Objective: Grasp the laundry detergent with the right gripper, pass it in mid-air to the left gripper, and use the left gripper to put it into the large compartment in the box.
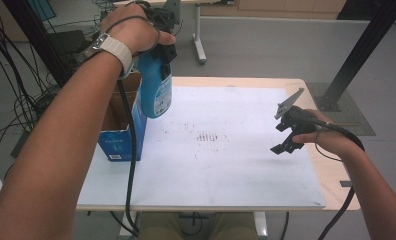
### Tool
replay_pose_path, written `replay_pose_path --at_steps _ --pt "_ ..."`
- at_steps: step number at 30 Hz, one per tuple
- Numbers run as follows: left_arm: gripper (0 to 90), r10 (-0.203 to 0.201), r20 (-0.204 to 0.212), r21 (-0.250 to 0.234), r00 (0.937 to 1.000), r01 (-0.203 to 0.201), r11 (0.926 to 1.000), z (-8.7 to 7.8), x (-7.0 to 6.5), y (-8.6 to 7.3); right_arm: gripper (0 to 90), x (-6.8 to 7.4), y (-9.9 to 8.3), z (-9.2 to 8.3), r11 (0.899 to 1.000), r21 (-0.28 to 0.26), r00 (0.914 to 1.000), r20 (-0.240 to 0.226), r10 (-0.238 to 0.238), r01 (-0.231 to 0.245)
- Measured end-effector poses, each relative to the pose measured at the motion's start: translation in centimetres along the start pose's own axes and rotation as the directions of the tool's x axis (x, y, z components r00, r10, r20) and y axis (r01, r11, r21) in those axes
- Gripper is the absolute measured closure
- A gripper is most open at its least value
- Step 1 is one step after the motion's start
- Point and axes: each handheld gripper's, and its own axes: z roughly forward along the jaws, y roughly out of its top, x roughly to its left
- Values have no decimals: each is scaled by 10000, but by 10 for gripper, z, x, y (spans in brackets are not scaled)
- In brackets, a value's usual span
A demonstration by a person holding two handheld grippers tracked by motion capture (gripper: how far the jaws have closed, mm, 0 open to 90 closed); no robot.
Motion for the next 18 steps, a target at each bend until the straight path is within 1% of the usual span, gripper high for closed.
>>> replay_pose_path --at_steps 3,5,6,7,8,10,14,16,17,18 --pt "406 -114 20 -52 9999 114 9999 -1 2 -1 116 0 0 1 10000 27 10000 21 11 -11" --pt "406 -248 48 -80 9997 248 9997 -4 5 -3 116 -1 0 1 10000 38 10000 4 23 -23" --pt "406 -420 78 -112 9991 421 9990 -6 7 -4 116 -1 0 1 10000 46 10000 14 21 -21" --pt "406 -499 84 -178 9987 501 9986 -7 8 -5 116 -2 0 1 10000 49 10000 6 30 -30" --pt "406 -762 96 -276 9970 764 9967 -10 12 -7 116 -2 0 2 10000 58 10000 6 15 -15" --pt "407 -839 88 -296 9964 841 9960 -12 14 -8 116 -3 1 2 10000 62 10000 18 32 -32" --pt "406 -1379 130 -442 9904 1384 9894 -17 25 -13 115 -3 1 2 9999 106 10000 -5 27 -27" --pt "406 -1430 131 -438 9896 1434 9887 -18 27 -14 116 -4 2 2 9999 110 10000 17 31 -32" --pt "406 -1635 148 -464 9864 1640 9854 -19 31 -17 116 -4 2 2 9999 121 10000 5 21 -21" --pt "406 -1635 148 -464 9864 1640 9854 -19 31 -17 116 -4 2 2 9999 121 10000 5 21 -21"
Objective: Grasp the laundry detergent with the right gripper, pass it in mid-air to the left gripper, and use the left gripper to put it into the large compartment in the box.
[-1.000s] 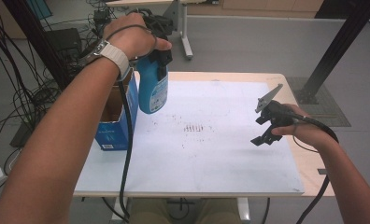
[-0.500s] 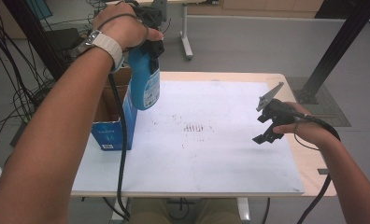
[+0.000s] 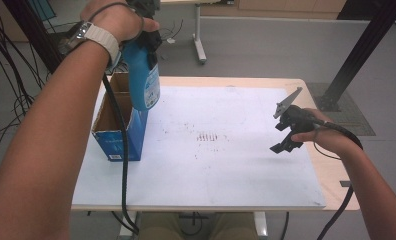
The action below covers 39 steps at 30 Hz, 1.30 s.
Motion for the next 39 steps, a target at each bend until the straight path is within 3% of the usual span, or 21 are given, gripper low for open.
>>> replay_pose_path --at_steps 13,17,29,39 --pt "406 -1116 -114 -329 9937 1112 9933 -4 30 -8 116 -1 -2 1 10000 44 10000 10 19 -19" --pt "406 -1588 -45 -511 9873 1584 9861 -5 41 -11 115 -2 -3 2 10000 60 10000 13 11 -11" --pt "406 -2301 12 -704 9732 2296 9707 -5 63 -17 116 -4 -3 5 9999 74 10000 -29 77 -76" --pt "406 -2793 -38 -835 9602 2780 9569 7 80 -19 116 -5 0 8 9999 106 10000 -29 67 -67"
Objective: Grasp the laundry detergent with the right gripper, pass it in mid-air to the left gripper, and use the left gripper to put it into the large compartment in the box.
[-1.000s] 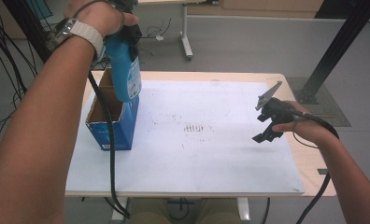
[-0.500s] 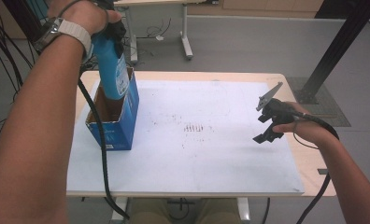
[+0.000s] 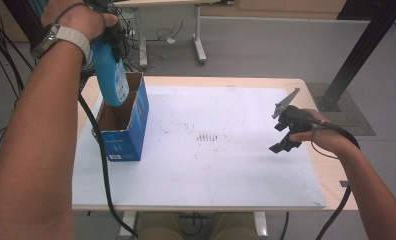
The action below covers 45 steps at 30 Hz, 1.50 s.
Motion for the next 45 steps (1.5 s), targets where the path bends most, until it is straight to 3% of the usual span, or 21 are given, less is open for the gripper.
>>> replay_pose_path --at_steps 20,29,45 --pt "406 -223 -94 15 9997 223 9998 42 17 0 115 0 -7 3 9997 -25 9997 13 248 -248" --pt "406 -205 -133 112 9997 207 9997 66 21 1 115 1 -9 5 9995 1 9995 -24 301 -301" --pt "405 -137 -105 125 9999 138 9998 90 23 -2 115 0 -10 9 9991 14 9991 -41 421 -421"
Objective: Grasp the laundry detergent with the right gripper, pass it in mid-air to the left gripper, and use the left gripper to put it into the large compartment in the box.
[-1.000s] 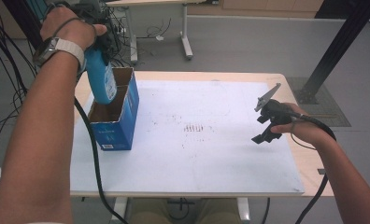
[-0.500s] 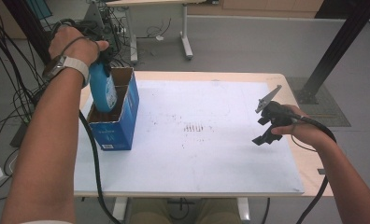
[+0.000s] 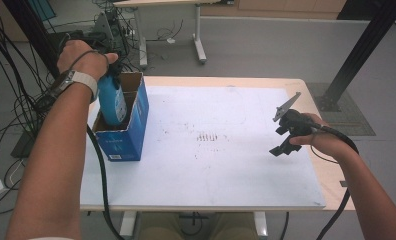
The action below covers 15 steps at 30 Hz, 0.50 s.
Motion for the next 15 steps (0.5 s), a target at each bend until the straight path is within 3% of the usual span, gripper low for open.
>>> replay_pose_path --at_steps 15 --pt "405 125 127 -12 9998 -125 9999 22 -1 0 115 -1 -1 0 10000 20 10000 32 62 -62"
